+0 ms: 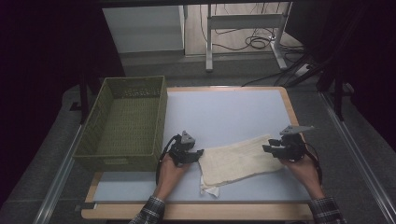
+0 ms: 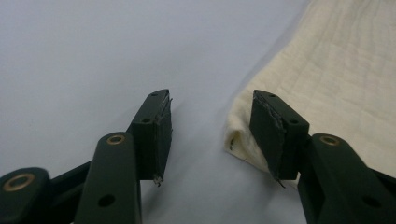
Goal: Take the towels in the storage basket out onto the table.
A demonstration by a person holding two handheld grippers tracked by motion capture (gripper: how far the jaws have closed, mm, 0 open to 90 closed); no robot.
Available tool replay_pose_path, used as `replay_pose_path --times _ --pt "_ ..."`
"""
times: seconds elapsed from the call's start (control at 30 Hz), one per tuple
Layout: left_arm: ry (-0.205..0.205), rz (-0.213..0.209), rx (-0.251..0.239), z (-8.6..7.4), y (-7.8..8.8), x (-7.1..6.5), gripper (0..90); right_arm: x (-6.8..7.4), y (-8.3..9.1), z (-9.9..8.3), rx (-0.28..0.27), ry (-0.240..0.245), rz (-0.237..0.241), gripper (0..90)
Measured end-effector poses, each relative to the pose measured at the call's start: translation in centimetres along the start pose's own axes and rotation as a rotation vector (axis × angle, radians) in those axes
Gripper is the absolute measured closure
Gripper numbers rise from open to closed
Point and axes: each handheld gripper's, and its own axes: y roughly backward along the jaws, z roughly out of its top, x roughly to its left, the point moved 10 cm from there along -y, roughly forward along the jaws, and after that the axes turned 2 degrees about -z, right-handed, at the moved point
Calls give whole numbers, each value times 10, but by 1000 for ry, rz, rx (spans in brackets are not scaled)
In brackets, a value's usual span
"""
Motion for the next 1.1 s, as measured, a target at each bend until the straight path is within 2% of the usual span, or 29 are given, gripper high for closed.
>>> replay_pose_path --times 0.2,0.4,0.63,0.77,0.93,1.1 --pt "3 -3 -2 0 0 0 486 44 -2 -5 6 52 82 553" --pt "-1 -3 -4 0 0 1 486 91 -13 -9 29 97 185 561" --pt "-1 -5 -4 -1 0 1 486 144 -30 -11 56 176 272 658" --pt "-1 -5 -4 -1 0 1 486 171 -37 -10 59 193 326 690" --pt "0 -7 -4 -1 0 1 486 198 -49 -10 72 221 370 689" --pt "1 -8 -5 -1 0 1 485 217 -60 -8 72 258 366 666"
